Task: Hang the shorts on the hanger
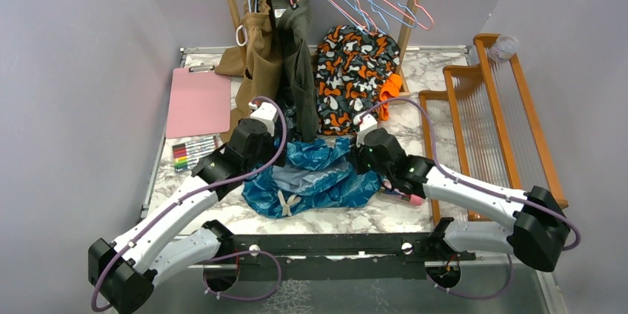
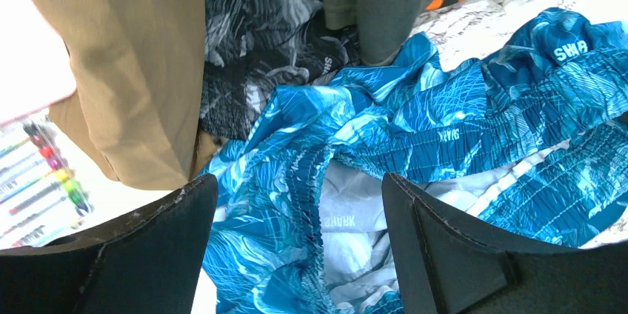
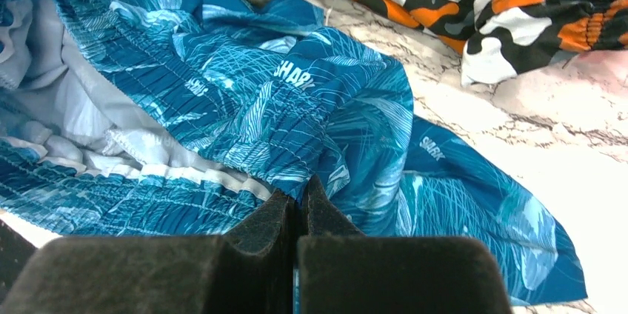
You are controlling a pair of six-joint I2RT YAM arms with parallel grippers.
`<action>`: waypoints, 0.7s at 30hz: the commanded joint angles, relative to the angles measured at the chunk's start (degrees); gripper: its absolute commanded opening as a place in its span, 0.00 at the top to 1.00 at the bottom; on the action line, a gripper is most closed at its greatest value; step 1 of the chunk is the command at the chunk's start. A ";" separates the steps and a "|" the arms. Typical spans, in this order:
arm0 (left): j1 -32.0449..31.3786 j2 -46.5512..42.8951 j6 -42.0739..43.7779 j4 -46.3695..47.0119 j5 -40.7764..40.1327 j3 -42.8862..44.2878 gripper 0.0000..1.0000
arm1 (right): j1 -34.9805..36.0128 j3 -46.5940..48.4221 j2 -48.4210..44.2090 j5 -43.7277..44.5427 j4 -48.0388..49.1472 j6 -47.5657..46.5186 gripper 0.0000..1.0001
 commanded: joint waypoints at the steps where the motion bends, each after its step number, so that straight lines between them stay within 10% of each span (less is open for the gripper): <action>1: -0.34 0.99 8.45 -3.37 5.59 4.80 0.16 | 0.30 0.28 -2.83 -1.40 -7.26 -1.64 0.99; 21: -1.97 16.13 9.73 -10.04 9.54 11.55 0.20 | 0.30 2.21 -11.14 2.43 -17.77 -0.01 0.99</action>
